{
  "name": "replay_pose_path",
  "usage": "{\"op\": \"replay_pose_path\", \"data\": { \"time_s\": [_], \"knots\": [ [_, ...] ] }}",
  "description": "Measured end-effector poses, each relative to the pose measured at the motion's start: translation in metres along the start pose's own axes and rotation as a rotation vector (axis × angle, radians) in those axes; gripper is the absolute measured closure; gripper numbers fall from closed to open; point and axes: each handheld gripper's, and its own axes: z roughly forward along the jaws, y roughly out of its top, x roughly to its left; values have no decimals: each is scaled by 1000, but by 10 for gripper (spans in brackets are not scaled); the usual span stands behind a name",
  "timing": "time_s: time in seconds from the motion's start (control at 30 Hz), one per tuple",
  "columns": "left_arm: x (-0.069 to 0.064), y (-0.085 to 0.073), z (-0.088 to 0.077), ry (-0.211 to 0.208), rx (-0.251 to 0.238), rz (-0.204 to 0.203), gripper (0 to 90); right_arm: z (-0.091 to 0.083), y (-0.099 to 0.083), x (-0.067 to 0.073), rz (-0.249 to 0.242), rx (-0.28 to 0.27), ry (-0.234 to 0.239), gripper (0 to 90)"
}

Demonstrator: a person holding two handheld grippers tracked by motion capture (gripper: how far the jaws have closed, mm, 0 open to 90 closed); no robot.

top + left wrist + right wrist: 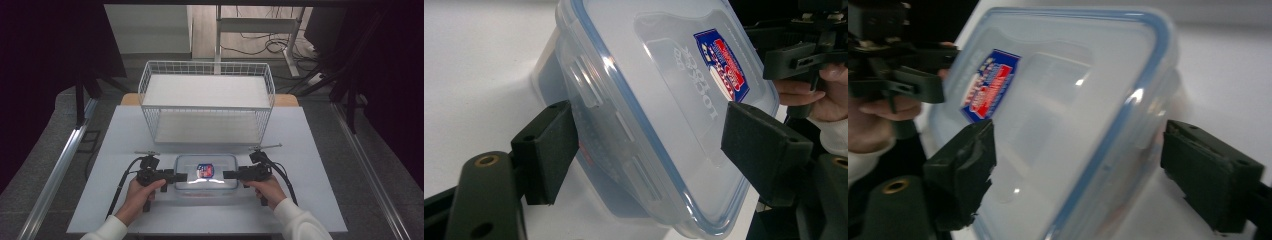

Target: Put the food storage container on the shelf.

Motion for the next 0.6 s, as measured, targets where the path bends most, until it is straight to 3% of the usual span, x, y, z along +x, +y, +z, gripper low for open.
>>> {"op": "replay_pose_path", "data": {
  "time_s": [0.13,0.4,0.6],
  "knots": [
    [0,0,0,0,0,-1,228,-1,0,0,11,6,-8,222],
    [0,0,1,0,0,-7,244,-9,1,-6,52,1,23,357],
    [-1,0,-5,-10,-9,-15,313,-14,0,-5,63,-5,35,417]
  ]
}}
